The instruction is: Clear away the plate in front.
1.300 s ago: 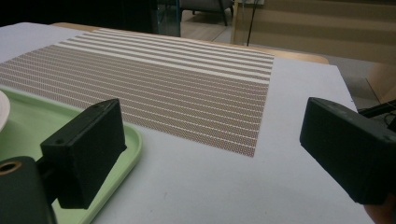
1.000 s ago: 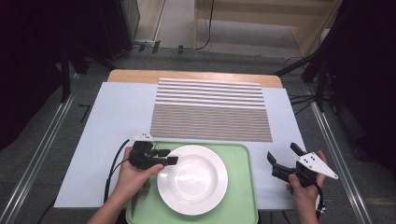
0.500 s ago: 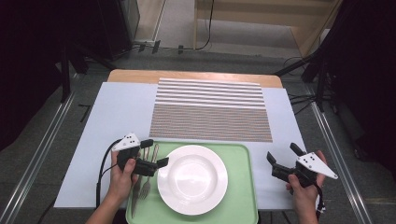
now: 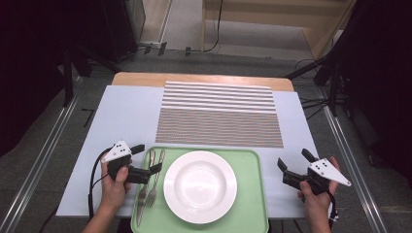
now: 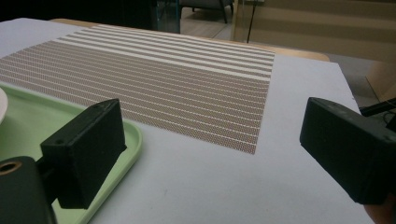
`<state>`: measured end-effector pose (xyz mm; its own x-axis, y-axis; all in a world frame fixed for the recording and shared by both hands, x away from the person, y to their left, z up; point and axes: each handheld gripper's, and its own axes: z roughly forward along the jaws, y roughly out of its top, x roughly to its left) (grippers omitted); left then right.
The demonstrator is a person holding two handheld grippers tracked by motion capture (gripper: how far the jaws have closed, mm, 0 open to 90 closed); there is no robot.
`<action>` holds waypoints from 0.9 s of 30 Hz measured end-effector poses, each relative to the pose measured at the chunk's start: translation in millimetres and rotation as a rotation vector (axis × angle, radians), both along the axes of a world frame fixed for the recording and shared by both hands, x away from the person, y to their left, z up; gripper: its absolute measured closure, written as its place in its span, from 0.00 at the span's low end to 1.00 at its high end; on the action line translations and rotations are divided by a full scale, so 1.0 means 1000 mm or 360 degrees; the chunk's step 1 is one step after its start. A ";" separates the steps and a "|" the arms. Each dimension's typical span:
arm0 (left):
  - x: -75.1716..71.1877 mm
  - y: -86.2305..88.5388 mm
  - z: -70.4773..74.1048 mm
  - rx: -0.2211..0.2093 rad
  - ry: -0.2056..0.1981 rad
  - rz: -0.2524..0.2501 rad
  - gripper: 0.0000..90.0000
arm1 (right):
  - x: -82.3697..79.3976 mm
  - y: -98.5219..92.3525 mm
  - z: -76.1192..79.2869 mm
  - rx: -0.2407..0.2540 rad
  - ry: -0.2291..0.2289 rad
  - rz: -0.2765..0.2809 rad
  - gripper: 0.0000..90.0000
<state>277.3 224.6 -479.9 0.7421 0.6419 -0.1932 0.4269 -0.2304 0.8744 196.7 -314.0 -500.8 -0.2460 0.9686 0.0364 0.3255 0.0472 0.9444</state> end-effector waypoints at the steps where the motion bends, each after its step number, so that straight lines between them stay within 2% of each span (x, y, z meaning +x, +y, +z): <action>1: 0.000 0.003 0.000 -0.0003 -0.0003 0.0009 0.00 | 0.000 0.000 0.000 0.0000 0.0001 0.0001 0.06; 19: -0.007 0.046 -0.005 0.0040 -0.0035 0.0140 0.00 | 0.000 0.000 -0.001 -0.0012 0.0010 0.0000 0.06; 21: -0.008 0.051 -0.005 0.0037 -0.0033 0.0153 0.00 | 0.001 -0.001 -0.001 -0.0027 -0.0010 0.0002 0.06; 25: -0.009 0.060 -0.005 0.0027 -0.0043 0.0189 0.00 | 0.001 0.000 -0.001 -0.0014 0.0007 0.0000 0.06; 27: -0.010 0.065 -0.006 0.0049 -0.0054 0.0205 0.00 | 0.001 -0.001 -0.001 -0.0019 0.0006 0.0003 0.06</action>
<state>267.2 289.3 -485.9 0.6589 0.7375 -0.1482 0.4249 -0.2024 0.8823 197.3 -314.9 -502.2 -0.2478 0.9685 0.0258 0.3288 0.0590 0.9425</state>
